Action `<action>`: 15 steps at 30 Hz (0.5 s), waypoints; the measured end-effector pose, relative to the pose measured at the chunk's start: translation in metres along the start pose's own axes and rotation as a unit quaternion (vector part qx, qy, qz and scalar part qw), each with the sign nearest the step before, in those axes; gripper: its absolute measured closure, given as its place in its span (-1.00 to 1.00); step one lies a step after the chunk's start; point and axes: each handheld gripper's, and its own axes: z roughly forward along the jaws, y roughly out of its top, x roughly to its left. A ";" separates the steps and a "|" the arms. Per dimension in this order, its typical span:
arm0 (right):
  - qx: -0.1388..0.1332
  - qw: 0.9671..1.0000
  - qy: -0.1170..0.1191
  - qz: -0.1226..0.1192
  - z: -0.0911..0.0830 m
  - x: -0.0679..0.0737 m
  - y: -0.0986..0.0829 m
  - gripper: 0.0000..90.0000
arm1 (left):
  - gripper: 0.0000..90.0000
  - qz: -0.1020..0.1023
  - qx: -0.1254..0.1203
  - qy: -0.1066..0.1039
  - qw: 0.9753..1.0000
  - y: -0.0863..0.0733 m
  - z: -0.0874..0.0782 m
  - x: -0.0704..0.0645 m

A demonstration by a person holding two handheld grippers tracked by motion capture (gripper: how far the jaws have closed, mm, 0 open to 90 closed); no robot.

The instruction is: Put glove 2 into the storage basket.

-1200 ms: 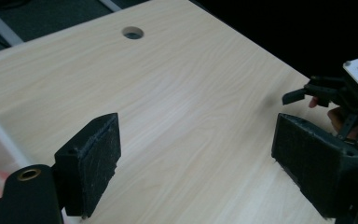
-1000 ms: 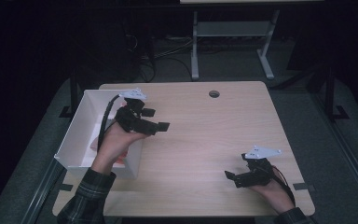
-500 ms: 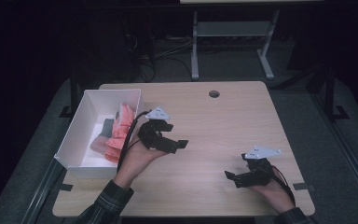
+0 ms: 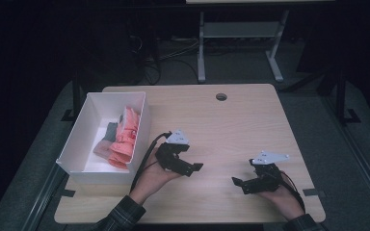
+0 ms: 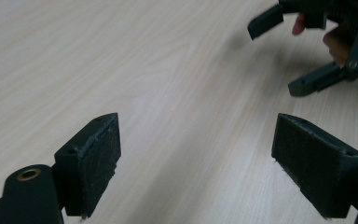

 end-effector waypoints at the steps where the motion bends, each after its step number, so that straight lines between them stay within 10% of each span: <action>1: -0.001 1.000 0.001 0.001 0.000 0.000 0.000 -0.93 | -0.67 0.004 0.006 0.001 1.000 -0.002 0.002 -0.001; 15: 0.009 1.000 0.006 -0.002 0.004 0.002 -0.001 -0.93 | -0.67 0.013 0.054 -0.001 0.998 -0.031 0.026 -0.004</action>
